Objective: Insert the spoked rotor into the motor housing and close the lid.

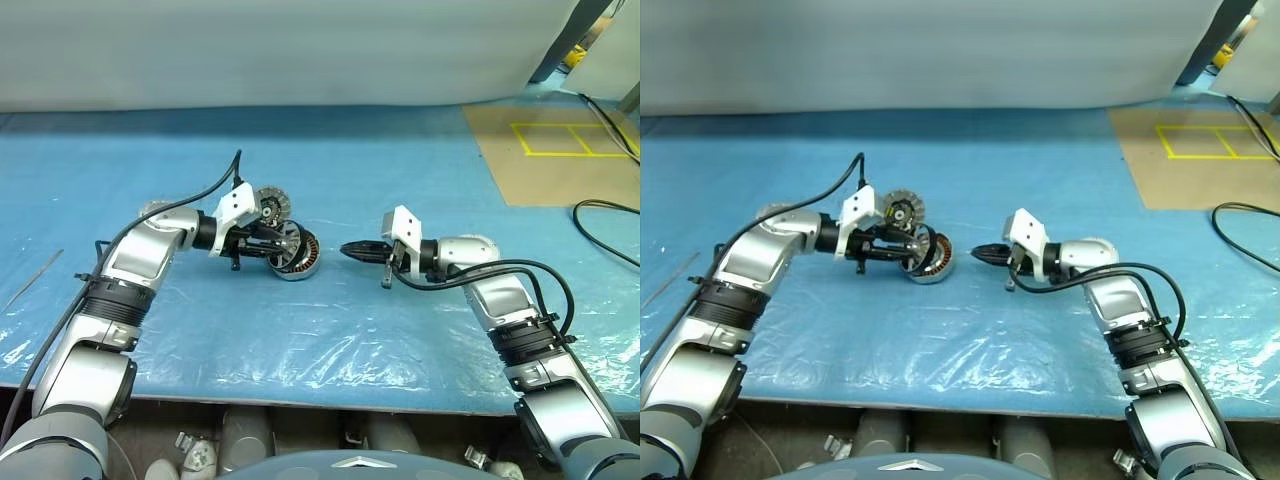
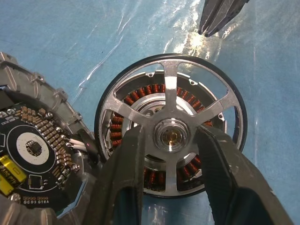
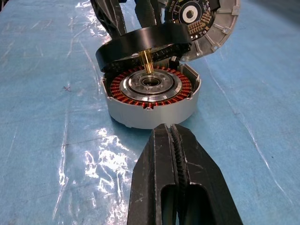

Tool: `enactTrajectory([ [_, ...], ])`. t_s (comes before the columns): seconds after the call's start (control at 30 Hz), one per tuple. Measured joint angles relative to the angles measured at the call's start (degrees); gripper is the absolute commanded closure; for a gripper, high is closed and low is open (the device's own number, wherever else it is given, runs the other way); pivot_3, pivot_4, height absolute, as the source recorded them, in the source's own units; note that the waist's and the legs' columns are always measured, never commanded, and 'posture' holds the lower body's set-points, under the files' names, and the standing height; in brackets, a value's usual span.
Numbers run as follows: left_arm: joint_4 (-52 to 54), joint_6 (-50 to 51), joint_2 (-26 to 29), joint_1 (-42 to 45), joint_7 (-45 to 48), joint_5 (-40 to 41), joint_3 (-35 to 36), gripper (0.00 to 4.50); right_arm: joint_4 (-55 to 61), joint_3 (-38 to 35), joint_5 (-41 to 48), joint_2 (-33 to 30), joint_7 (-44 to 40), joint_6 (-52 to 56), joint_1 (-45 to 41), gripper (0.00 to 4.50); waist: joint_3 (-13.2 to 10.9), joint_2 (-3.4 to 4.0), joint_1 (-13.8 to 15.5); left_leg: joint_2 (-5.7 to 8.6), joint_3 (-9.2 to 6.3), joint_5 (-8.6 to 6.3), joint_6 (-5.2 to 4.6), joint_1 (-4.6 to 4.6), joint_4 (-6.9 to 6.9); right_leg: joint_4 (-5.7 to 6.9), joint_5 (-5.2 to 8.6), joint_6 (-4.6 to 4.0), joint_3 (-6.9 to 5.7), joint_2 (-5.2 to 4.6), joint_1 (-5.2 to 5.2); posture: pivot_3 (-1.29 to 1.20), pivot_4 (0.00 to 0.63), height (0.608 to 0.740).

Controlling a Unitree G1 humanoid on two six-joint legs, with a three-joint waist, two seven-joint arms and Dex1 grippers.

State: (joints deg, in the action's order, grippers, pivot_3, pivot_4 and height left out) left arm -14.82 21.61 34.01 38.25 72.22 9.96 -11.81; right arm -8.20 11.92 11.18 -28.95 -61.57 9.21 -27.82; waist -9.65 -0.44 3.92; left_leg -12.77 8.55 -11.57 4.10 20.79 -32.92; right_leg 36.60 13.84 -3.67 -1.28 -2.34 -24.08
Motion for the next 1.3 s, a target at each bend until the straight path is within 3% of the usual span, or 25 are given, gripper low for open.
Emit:
enactTrajectory([
  [0.2, -0.2, 0.1, -1.1, 1.1, -2.6, 0.5, 0.7, 0.01, -0.6, 0.0, 0.0, 0.2, 0.0, 0.0, 0.0, 4.5, 0.0, 0.0, 0.0, 0.01, -0.01, 0.0, 0.0, 0.06, -0.02, -0.02, 0.0, 0.0, 0.0, 0.0, 0.0, 0.0, 0.15, 0.74],
  [0.5, 5.8, 3.6, -4.8, -4.9, -7.0, 7.8, 6.9, 0.01, -1.5, 0.0, 0.0, 0.5, 0.5, -0.5, -0.4, 4.5, 0.0, 0.01, 0.0, 0.01, -0.01, 0.0, 0.0, 0.08, 0.0, -0.05, 0.0, 0.0, 0.0, 0.0, 0.0, 0.0, 0.15, 0.74],
  [0.63, 7.5, 3.9, -6.6, -8.7, -10.1, 8.3, 7.0, 0.91, -1.7, 0.0, -0.1, 0.6, 0.6, -1.1, -0.7, 4.5, 0.0, 0.01, 0.0, -0.01, -0.01, 0.0, -0.01, 0.08, -0.02, -0.05, 0.0, 0.0, -0.02, 0.0, 0.0, 0.0, 0.15, 0.74],
  [0.97, 10.2, 1.3, -11.7, -11.3, -17.9, 9.0, 7.5, 4.33, -1.7, 0.0, -0.1, 0.9, 1.3, -1.2, -0.7, 4.5, 0.0, 0.01, 0.0, 0.0, -0.01, 0.0, -0.02, 0.09, -0.05, -0.08, 0.01, 0.0, -0.01, 0.0, 0.0, 0.0, 0.15, 0.74],
  [1.3, 5.9, -3.2, -12.7, -12.5, -23.4, 3.5, 6.0, 4.42, -1.7, 0.0, -0.1, 1.0, 1.6, -1.2, -0.7, 4.5, 0.0, 0.02, 0.0, 0.0, -0.01, 0.0, -0.03, 0.09, -0.06, -0.1, 0.0, 0.01, 0.0, 0.0, 0.0, 0.0, 0.15, 0.74],
])
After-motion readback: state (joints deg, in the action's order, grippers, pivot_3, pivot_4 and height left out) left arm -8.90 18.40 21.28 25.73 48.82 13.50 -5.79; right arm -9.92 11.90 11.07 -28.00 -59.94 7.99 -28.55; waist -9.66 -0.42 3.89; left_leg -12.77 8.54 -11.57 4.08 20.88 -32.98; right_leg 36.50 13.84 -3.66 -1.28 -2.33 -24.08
